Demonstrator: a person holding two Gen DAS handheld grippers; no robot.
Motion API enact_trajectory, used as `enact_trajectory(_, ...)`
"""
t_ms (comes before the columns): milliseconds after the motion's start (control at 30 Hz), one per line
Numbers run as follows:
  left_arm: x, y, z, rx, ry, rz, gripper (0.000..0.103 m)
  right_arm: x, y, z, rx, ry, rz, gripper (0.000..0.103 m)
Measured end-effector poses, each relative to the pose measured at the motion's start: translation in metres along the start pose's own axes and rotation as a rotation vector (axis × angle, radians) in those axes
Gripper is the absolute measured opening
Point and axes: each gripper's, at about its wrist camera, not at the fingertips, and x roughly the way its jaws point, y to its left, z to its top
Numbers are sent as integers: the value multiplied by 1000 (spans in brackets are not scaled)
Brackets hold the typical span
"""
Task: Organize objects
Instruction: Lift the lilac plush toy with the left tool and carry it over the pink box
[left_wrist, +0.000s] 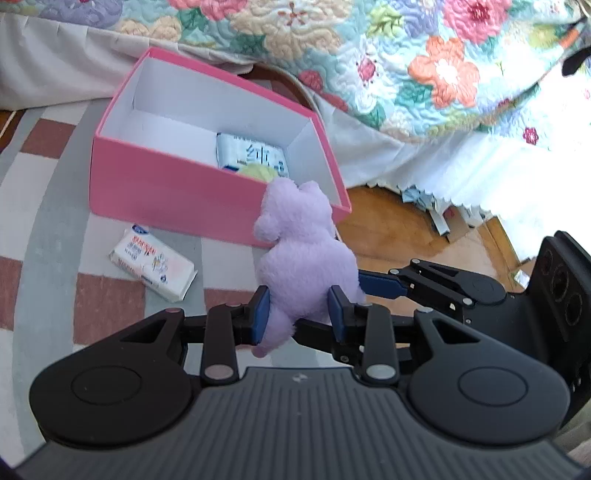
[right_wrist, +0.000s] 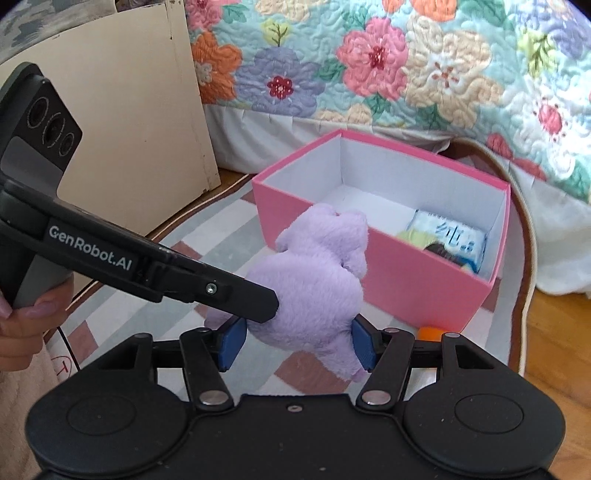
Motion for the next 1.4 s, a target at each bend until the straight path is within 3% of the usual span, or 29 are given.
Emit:
enact_trajectory(300, 0, -20, 21, 4, 6, 50, 32, -4, -9, 21, -1, 26, -11, 66)
enact_trajectory(800, 8, -28, 90, -18, -4, 94, 32, 6, -45, 78, 37, -6, 22, 64)
enact_trajectory(1100, 44, -14, 136, -44, 30, 165, 32, 48, -73, 109, 68, 30, 33, 61)
enact_trajectory(1400, 98, 14, 163, -92, 83, 263, 34, 116, -113, 118, 242, 117, 106, 61)
